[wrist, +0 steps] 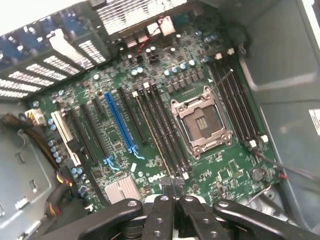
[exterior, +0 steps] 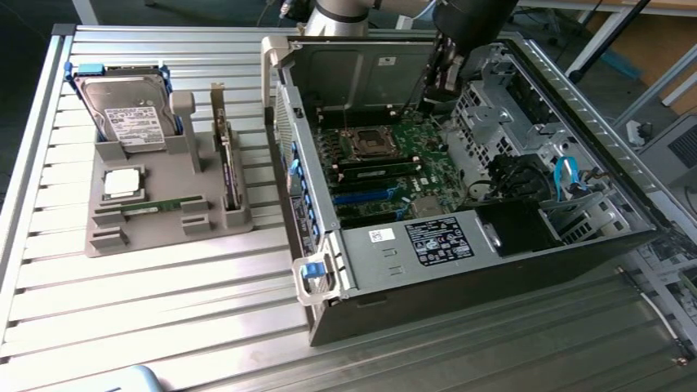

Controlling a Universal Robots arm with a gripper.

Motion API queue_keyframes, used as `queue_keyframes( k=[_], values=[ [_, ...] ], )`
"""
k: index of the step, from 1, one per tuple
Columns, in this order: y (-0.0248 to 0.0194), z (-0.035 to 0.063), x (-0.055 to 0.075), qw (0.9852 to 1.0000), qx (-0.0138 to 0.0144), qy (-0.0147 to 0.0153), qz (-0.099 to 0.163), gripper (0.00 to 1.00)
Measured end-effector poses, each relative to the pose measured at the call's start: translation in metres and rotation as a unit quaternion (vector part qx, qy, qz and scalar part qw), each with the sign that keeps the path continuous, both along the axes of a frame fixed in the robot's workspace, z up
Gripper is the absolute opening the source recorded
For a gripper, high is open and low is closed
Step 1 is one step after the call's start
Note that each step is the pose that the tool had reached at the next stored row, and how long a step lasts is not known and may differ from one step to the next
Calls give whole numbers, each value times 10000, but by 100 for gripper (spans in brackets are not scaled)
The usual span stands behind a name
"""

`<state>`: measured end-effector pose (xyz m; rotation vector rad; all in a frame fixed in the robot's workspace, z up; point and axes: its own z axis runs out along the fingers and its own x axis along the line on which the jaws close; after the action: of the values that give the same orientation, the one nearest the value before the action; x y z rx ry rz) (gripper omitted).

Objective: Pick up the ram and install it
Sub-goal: 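Press down the ram until it locks into place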

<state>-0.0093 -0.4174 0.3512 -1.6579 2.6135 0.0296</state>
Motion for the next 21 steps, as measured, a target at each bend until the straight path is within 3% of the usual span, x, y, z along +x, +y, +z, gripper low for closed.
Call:
queue_keyframes(
  k=[6,11,17,21],
  values=[
    [0,0,0,9989,0,0,-478,11],
    [0,0,0,9960,0,0,-890,11],
    [0,0,0,9903,0,0,-1387,11],
    [0,-1,0,9852,0,0,-1711,11]
  ],
)
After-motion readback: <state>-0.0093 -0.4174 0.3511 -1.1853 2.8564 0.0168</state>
